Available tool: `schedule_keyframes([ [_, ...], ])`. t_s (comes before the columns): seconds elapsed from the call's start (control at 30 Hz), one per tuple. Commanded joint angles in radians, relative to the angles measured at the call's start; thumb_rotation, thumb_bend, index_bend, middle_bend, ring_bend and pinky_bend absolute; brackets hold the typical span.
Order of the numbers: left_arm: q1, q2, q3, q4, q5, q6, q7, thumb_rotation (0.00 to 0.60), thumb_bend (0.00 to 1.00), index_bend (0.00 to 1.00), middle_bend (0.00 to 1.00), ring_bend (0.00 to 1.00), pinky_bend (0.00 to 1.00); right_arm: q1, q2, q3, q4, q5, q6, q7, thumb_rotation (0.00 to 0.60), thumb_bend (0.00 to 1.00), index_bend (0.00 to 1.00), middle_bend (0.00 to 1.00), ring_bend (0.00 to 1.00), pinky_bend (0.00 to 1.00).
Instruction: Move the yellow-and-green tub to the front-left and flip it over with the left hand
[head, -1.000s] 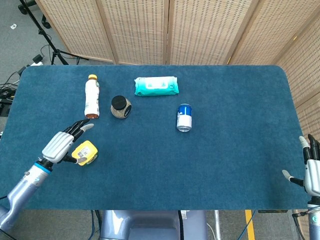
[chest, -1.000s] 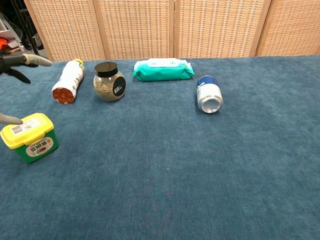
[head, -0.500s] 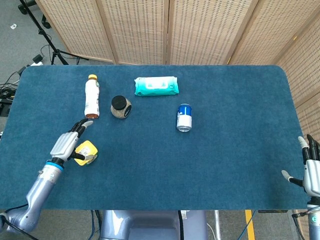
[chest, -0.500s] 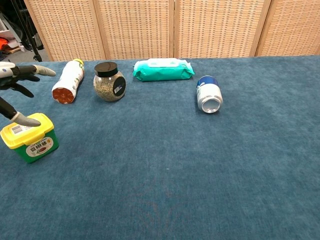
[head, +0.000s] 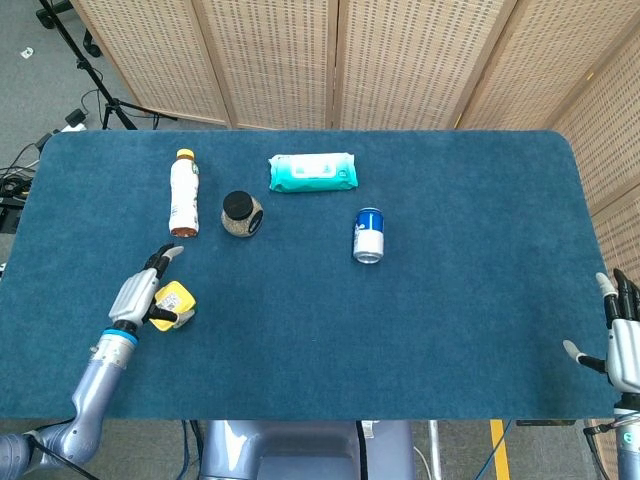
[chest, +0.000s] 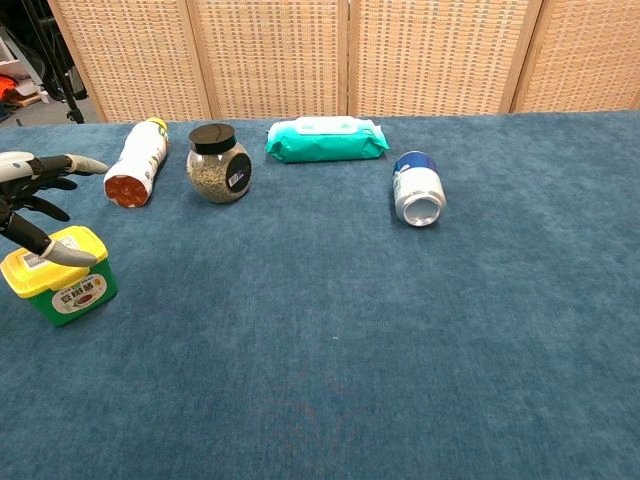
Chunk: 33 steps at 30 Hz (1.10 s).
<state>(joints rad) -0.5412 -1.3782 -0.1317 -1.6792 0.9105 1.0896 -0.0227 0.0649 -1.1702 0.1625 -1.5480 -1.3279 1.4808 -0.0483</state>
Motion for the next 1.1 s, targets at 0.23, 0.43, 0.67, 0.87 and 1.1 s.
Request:
schedule_keyframes([
  [0.23,0.029,-0.034,-0.025,0.014,-0.033,0.000,-0.022,0.600,0.00,0.11,0.00,0.07,0.25,0.002,-0.003,0.000,0.003,0.003,-0.004,-0.004,0.600,0.00,0.07,0.00,0.00,0.00],
  [0.43,0.035,-0.069,-0.038,0.036,-0.022,0.004,-0.030,0.600,0.00,0.11,0.00,0.16,0.39,0.004,-0.005,0.000,0.005,0.005,-0.008,-0.007,0.600,0.00,0.07,0.00,0.00,0.00],
  [0.67,0.040,-0.111,-0.036,0.063,-0.020,0.001,-0.015,0.600,0.11,0.15,0.04,0.24,0.49,0.005,-0.006,0.002,0.007,0.011,-0.011,-0.007,0.600,0.00,0.07,0.00,0.00,0.00],
  [0.87,0.048,-0.134,-0.047,0.082,-0.002,0.020,-0.012,0.600,0.21,0.21,0.09,0.28,0.54,0.006,-0.005,0.004,0.008,0.013,-0.013,-0.004,0.600,0.00,0.07,0.00,0.00,0.00],
  [1.1,0.054,-0.123,-0.059,0.078,0.052,0.006,-0.059,0.600,0.23,0.25,0.12,0.32,0.57,0.006,-0.006,0.001,0.008,0.010,-0.014,-0.004,0.600,0.00,0.07,0.00,0.00,0.00],
])
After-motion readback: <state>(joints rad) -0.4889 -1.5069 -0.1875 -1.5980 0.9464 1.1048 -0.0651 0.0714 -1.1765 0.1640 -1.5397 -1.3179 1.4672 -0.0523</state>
